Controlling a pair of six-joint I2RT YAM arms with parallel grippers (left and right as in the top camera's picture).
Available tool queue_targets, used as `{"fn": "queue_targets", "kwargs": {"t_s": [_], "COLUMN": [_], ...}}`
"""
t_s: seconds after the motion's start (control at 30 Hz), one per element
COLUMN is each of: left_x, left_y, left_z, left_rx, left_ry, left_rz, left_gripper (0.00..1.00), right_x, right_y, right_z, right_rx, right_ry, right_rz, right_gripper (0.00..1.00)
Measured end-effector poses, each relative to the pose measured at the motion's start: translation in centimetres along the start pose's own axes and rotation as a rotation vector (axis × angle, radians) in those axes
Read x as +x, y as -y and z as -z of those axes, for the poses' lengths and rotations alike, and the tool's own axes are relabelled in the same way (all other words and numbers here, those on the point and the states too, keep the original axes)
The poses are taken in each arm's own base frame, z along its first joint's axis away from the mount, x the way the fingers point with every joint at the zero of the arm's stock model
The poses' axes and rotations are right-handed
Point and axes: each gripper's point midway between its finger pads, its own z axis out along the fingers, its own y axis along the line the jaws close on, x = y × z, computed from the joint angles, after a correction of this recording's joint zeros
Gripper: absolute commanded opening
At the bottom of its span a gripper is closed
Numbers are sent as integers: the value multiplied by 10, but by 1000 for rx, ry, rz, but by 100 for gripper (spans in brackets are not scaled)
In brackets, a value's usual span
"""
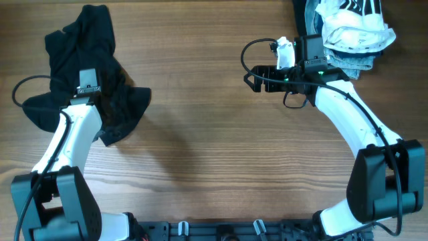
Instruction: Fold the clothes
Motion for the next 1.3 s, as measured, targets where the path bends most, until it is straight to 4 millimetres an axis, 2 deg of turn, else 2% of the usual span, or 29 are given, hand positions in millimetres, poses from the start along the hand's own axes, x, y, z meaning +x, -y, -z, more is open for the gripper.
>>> {"fn": "queue_targets", "kwargs": {"t_s": [0.13, 0.23, 0.33, 0.4, 0.43, 0.47, 0.57, 0.7, 0.83, 0.87, 0.97, 1.13, 1.17, 1.2, 1.23, 1.3], "left_x": [-12, -10, -4, 1, 4, 2, 4, 7, 13, 11, -4, -27, -27, -27, -17, -12], "left_y": [0, -1, 0, 0, 1, 2, 4, 4, 15, 22, 63, 155, 170, 175, 204, 229], "left_z": [-4, -16, -34, -44, -48, -48, -49, -49, -42, -38, -12, 53, 62, 65, 80, 92], "left_rx": [-10, -26, -42, -49, -47, -42, -34, -32, -7, 11, 120, 373, 415, 428, 502, 568], "left_ry": [55, 49, 16, -10, -24, -20, -26, -42, -73, -67, -3, 173, 199, 206, 229, 270], "left_rz": [18, 19, 17, 17, 20, 23, 25, 18, -6, -17, -75, -192, -210, -207, -258, -289], "left_gripper": [85, 85, 73, 57, 44, 31, 4, 4, 4, 4, 4, 4, 4, 4, 4, 4], "right_x": [0, 0, 1, 1, 1, 0, 0, 0, 0, 0, 0, -7, -9, -11, -13, -17], "right_y": [0, 2, 3, 3, 3, 3, 4, 5, 5, 5, 7, 22, 28, 36, 42, 54], "right_z": [0, -2, -2, -2, -2, -2, -2, -2, -2, -2, -1, 8, 12, 16, 20, 29], "right_rx": [1, 6, 8, 9, 9, 13, 19, 23, 24, 23, 25, -2, -7, -11, -16, -20], "right_ry": [2, -1, -2, -2, -2, -2, -1, 0, 0, 0, 2, 24, 32, 42, 52, 72], "right_rz": [1, -1, -1, -1, -2, -1, -1, -1, -2, -2, -12, -68, -87, -110, -129, -161], "right_gripper": [100, 100, 100, 100, 100, 100, 100, 99, 92, 93, 92, 91, 91, 91, 91, 91]}}
